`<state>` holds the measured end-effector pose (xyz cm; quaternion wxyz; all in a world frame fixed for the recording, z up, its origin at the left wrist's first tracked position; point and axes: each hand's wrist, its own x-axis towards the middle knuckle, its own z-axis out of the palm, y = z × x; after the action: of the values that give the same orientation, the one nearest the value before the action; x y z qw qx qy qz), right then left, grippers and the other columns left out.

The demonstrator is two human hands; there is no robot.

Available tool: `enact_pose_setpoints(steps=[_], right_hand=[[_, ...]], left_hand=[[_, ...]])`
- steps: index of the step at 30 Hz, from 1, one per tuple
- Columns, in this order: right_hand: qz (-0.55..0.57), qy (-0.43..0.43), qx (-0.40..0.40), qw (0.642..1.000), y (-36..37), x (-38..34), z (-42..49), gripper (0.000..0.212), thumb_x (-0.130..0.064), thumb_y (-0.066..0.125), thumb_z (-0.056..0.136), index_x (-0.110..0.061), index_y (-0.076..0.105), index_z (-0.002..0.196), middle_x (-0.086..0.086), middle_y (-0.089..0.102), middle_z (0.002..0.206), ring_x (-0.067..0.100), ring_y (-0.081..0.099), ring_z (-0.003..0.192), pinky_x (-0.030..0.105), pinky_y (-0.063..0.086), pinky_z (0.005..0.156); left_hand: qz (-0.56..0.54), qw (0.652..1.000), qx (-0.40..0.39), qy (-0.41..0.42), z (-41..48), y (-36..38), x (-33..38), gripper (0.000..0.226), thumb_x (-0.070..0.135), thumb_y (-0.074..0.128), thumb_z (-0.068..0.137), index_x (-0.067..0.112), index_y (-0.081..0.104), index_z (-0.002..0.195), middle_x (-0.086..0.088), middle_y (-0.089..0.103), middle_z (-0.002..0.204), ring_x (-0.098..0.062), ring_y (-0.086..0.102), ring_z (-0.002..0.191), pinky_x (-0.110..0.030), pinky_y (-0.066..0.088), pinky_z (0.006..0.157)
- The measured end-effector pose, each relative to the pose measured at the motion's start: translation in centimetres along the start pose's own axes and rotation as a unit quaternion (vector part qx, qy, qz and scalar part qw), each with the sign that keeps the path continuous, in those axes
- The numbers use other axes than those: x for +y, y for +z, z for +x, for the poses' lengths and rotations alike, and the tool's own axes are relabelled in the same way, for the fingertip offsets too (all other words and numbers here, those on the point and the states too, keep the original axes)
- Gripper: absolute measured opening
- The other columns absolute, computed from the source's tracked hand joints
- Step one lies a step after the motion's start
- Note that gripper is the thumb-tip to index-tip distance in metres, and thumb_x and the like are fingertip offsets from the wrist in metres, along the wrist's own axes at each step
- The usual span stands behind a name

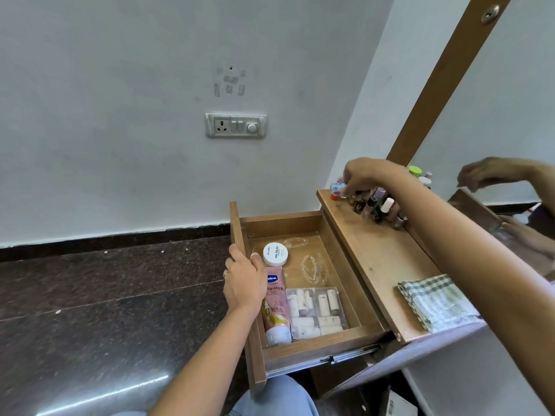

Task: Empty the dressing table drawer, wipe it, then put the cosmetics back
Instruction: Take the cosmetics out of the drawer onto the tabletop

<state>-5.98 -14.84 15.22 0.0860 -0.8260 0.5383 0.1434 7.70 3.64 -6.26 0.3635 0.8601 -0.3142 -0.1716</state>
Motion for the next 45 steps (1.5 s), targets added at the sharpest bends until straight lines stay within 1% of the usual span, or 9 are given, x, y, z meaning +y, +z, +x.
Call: enact_pose_setpoints(steps=[6,12,17,20,23,29,34,39,45], right_hand=[[-0.037,0.027,0.091,0.995,0.7,0.3,1.3,0.03,-0.021,0.078,0.077,-0.001,0.072,0.099,0.011,0.071,0.099,0.024,0.066,0.092,0.025,0.047,0.066],[0.013,0.068,0.14,0.988,1.9,0.3,2.8,0.029,-0.013,0.079,0.076,-0.001,0.067,0.099,0.013,0.067,0.1,0.024,0.06,0.08,0.031,0.051,0.073],[0.028,0.074,0.182,0.98,2.6,0.5,3.4,0.009,-0.003,0.066,0.086,0.005,0.063,0.089,0.007,0.052,0.074,0.02,0.05,0.061,0.032,0.048,0.069],[0.023,0.084,0.191,0.978,2.9,0.6,3.6,0.022,0.001,0.065,0.084,-0.001,0.049,0.069,0.004,0.043,0.065,0.015,0.043,0.053,0.03,0.043,0.064],[0.016,0.088,0.196,0.976,2.9,0.9,3.9,0.018,0.0,0.065,0.085,-0.002,0.049,0.076,0.003,0.041,0.063,0.014,0.041,0.052,0.029,0.043,0.064],[-0.008,0.086,0.205,0.975,2.6,1.1,4.2,0.014,0.0,0.063,0.085,0.003,0.06,0.098,0.009,0.048,0.075,0.026,0.054,0.07,0.032,0.048,0.063],[-0.013,0.103,0.215,0.971,2.1,1.4,4.3,0.011,0.003,0.06,0.085,0.002,0.057,0.096,0.016,0.055,0.093,0.029,0.055,0.078,0.032,0.046,0.066],[0.006,0.089,0.326,0.941,4.3,-0.9,1.3,0.026,-0.006,0.064,0.086,0.0,0.056,0.11,0.017,0.056,0.111,0.033,0.055,0.104,0.038,0.048,0.076],[0.019,-0.153,0.028,0.988,16.4,-6.5,1.7,0.071,0.011,0.047,0.086,-0.025,0.033,0.146,0.015,0.034,0.147,0.032,0.032,0.134,0.046,0.035,0.109]], left_hand=[[-0.001,1.0,0.001,0.001,0.0,0.0,0.1,0.053,0.038,0.037,0.1,0.012,0.025,0.144,-0.016,0.052,0.128,-0.031,0.059,0.106,-0.042,0.055,0.077],[0.003,1.0,-0.001,0.003,0.0,0.0,0.1,0.053,0.038,0.037,0.1,0.012,0.024,0.145,-0.015,0.051,0.13,-0.029,0.059,0.107,-0.038,0.055,0.076],[0.004,1.0,-0.001,0.001,0.0,-0.1,0.2,0.053,0.038,0.037,0.1,0.012,0.024,0.145,-0.015,0.05,0.131,-0.029,0.059,0.107,-0.037,0.055,0.076],[0.002,1.0,-0.001,0.004,-0.1,-0.2,0.2,0.053,0.037,0.036,0.1,0.01,0.025,0.145,-0.016,0.051,0.131,-0.031,0.059,0.107,-0.038,0.052,0.075],[0.003,1.0,0.0,0.004,-0.1,-0.2,0.2,0.053,0.037,0.036,0.1,0.011,0.025,0.145,-0.016,0.051,0.131,-0.03,0.059,0.107,-0.039,0.054,0.075],[0.002,1.0,0.001,0.0,-0.1,-0.2,0.2,0.054,0.038,0.037,0.1,0.011,0.025,0.145,-0.015,0.051,0.131,-0.029,0.059,0.107,-0.037,0.055,0.075],[0.004,1.0,0.003,-0.002,-0.1,-0.1,0.3,0.052,0.037,0.037,0.1,0.012,0.025,0.145,-0.015,0.051,0.131,-0.029,0.06,0.107,-0.037,0.055,0.075],[0.001,1.0,0.007,0.001,-0.1,-0.1,0.2,0.051,0.035,0.038,0.101,0.011,0.027,0.144,-0.015,0.053,0.13,-0.029,0.06,0.106,-0.037,0.055,0.075],[0.0,1.0,0.007,0.006,-0.1,-0.2,0.3,0.049,0.033,0.035,0.101,0.01,0.027,0.143,-0.017,0.052,0.128,-0.032,0.06,0.105,-0.041,0.054,0.075]])
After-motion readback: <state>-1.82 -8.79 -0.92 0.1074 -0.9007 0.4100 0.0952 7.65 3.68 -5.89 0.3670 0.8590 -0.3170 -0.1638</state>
